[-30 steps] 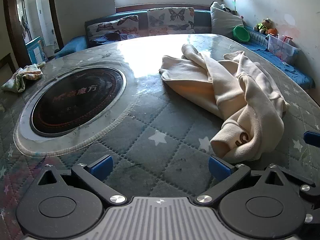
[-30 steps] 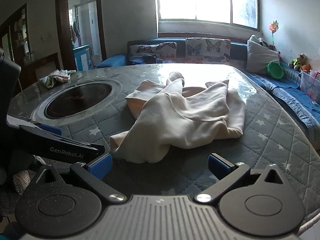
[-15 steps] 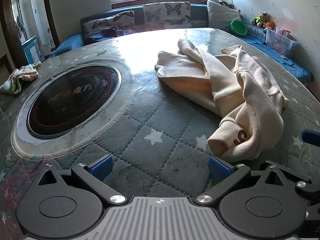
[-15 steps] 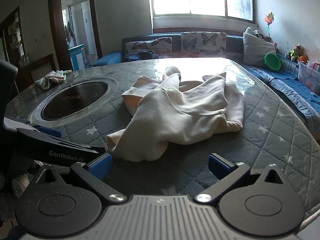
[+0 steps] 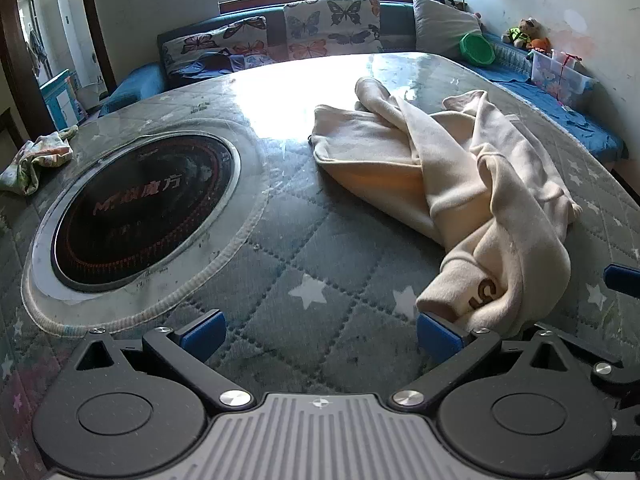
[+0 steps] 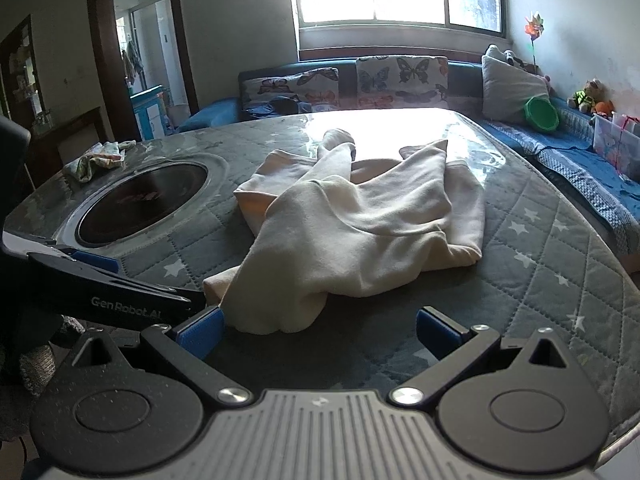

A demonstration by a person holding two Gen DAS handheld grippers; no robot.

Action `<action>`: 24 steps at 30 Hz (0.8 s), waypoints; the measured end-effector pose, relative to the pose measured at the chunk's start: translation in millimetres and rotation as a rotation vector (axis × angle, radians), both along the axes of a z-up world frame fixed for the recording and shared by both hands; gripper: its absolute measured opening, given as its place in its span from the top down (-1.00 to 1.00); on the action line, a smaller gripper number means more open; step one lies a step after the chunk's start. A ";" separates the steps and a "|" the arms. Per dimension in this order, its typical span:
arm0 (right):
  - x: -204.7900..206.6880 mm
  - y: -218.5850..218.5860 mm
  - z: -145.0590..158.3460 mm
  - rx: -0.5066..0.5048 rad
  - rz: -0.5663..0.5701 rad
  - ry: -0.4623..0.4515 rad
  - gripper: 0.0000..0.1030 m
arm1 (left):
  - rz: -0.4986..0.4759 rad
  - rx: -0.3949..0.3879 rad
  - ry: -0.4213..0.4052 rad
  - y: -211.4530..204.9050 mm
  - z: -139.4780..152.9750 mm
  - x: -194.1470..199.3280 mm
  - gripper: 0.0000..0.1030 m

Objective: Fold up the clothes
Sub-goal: 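Move both tools toward the crumpled cream sweatshirt on the table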

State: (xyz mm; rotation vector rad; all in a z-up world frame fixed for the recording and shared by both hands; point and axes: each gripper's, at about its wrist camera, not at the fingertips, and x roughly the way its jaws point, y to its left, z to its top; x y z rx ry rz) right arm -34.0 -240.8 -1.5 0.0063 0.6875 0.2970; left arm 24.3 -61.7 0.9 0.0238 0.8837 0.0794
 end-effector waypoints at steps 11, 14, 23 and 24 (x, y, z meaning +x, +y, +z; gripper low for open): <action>8.6 -2.4 6.1 -0.005 -0.011 0.004 -1.00 | -0.003 -0.002 0.012 7.1 1.6 8.3 -1.00; 9.3 -1.5 5.6 -0.017 -0.015 0.016 -1.00 | -0.016 -0.006 0.010 9.8 1.8 7.0 -1.00; 6.0 -0.8 5.9 -0.033 -0.023 0.038 -1.00 | -0.059 -0.001 0.011 17.9 0.7 1.5 -1.00; 5.3 -0.7 6.2 -0.034 -0.023 0.039 -1.00 | -0.061 0.000 0.011 18.4 0.7 1.1 -1.00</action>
